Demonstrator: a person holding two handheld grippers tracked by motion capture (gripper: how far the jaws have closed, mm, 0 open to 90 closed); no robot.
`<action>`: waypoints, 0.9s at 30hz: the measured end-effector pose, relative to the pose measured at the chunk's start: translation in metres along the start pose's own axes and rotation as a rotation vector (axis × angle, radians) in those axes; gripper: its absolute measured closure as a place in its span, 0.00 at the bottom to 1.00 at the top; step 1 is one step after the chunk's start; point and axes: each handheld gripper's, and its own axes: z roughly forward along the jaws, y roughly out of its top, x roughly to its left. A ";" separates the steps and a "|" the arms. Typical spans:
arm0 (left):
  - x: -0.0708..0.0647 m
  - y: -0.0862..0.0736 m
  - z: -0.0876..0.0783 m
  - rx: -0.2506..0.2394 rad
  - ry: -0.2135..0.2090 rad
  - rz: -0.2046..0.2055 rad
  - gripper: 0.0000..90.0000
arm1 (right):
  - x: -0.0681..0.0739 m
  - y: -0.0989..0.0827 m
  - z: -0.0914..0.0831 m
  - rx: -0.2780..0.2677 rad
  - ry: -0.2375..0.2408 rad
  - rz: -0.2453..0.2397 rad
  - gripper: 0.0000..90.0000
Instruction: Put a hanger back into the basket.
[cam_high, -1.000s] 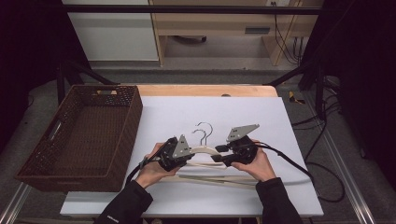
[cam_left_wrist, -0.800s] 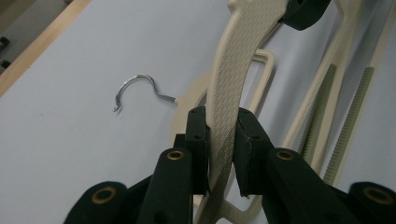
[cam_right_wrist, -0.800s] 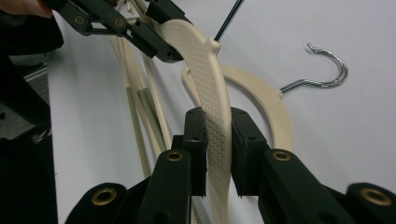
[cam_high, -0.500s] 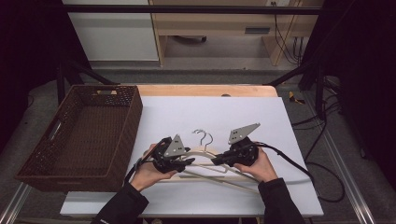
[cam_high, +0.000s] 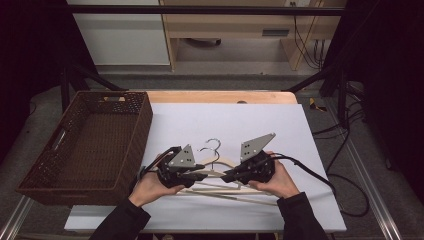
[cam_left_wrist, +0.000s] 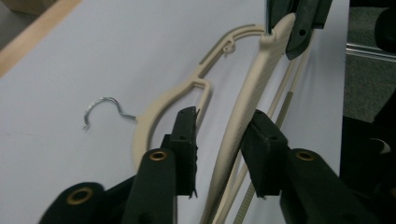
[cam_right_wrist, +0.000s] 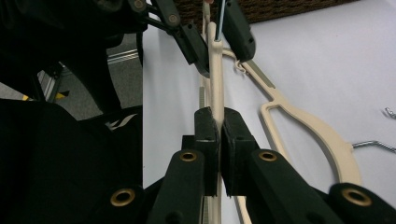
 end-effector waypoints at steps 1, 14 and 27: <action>0.000 -0.001 0.001 0.005 -0.005 -0.001 0.83 | -0.001 -0.001 0.001 0.003 -0.005 -0.002 0.96; -0.007 -0.002 -0.007 -0.066 -0.054 -0.099 0.95 | 0.004 0.000 -0.013 -0.124 -0.207 -0.008 0.57; 0.002 0.007 -0.035 -0.109 0.120 -0.197 0.95 | 0.018 -0.029 -0.049 -0.287 -0.476 0.111 0.18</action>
